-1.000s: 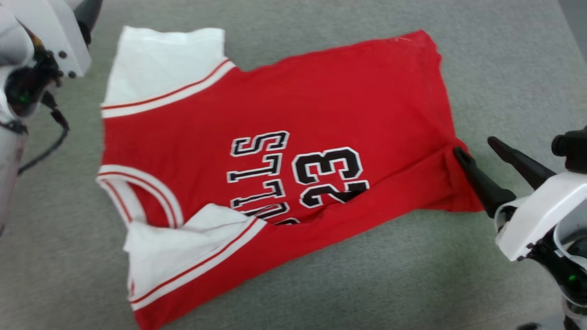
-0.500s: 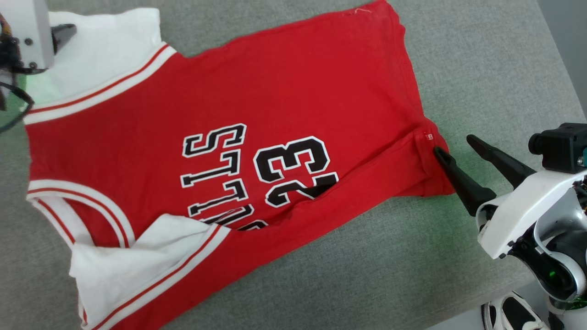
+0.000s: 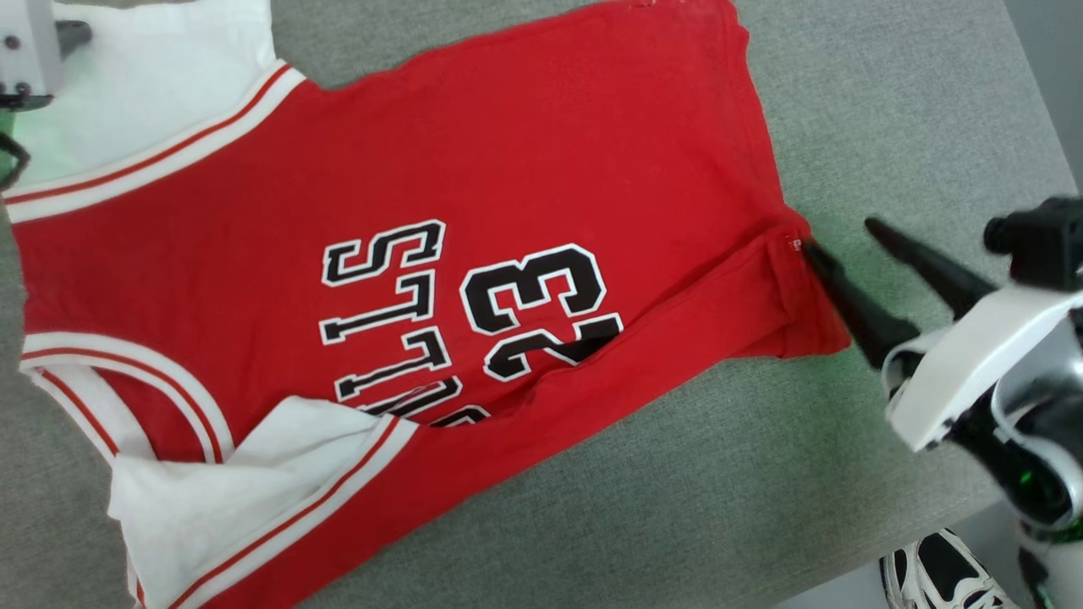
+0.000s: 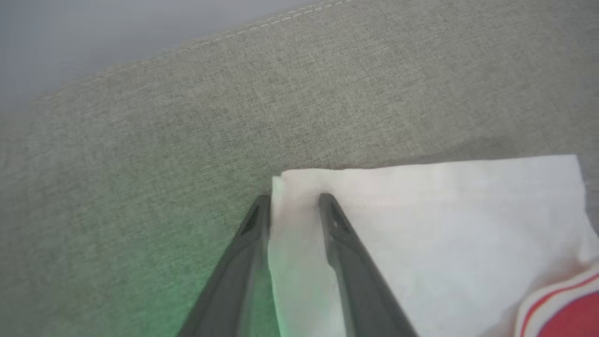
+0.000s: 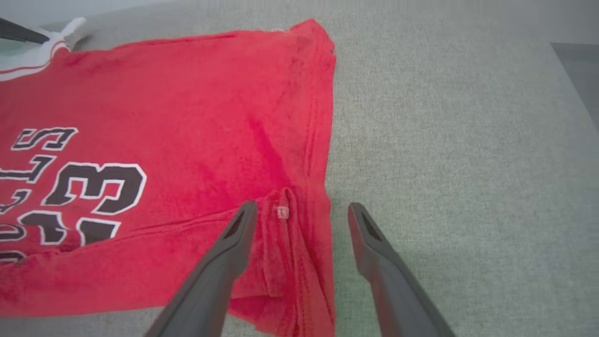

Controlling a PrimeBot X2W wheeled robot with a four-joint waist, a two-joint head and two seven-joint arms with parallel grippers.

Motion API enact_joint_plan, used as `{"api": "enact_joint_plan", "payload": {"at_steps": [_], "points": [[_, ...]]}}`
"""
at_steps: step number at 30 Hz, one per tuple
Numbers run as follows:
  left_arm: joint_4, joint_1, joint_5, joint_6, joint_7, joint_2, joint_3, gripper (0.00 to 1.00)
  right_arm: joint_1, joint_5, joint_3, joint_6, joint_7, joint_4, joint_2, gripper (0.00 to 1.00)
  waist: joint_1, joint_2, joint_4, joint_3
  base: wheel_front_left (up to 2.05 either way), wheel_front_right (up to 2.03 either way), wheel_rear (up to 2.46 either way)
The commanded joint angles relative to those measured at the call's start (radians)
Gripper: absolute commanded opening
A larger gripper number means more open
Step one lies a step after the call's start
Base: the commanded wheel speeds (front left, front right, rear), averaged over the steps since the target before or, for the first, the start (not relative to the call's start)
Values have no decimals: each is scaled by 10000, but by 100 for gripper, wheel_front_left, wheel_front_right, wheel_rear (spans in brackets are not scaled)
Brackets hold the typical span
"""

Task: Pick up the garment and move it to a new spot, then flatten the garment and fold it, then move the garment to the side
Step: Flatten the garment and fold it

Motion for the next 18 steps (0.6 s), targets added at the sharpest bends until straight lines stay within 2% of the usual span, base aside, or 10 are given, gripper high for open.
{"api": "enact_joint_plan", "payload": {"at_steps": [1, 5, 9, 14, 18], "points": [[118, 270, -44, -86, 65, -125, -154, 0, -257, 25, -69, -13, -10, -31, -39, 100, -1, 0, 23, 9, 0, 0, 0], [-30, 145, -233, -66, -104, -180, -282, 0, -1151, 22, -123, -13, 179, 64, -181, 100, -1, 0, 117, 57, 0, 0, 0], [-184, -84, -362, -67, -224, -252, -465, 0, -2496, 215, 201, -15, 828, 572, -290, 100, -1, 0, 319, 177, 0, 0, 0], [-419, -326, -530, -67, -361, -464, -762, 0, -4405, 515, 803, -13, 2315, 2160, -576, 100, -1, 0, 705, 374, 0, 0, 0], [-668, -515, -752, -68, -500, -663, -989, 0, -5830, 557, 1021, -13, 2929, 3728, -720, 100, -1, 0, 1050, 576, 0, 0, 0]]}}
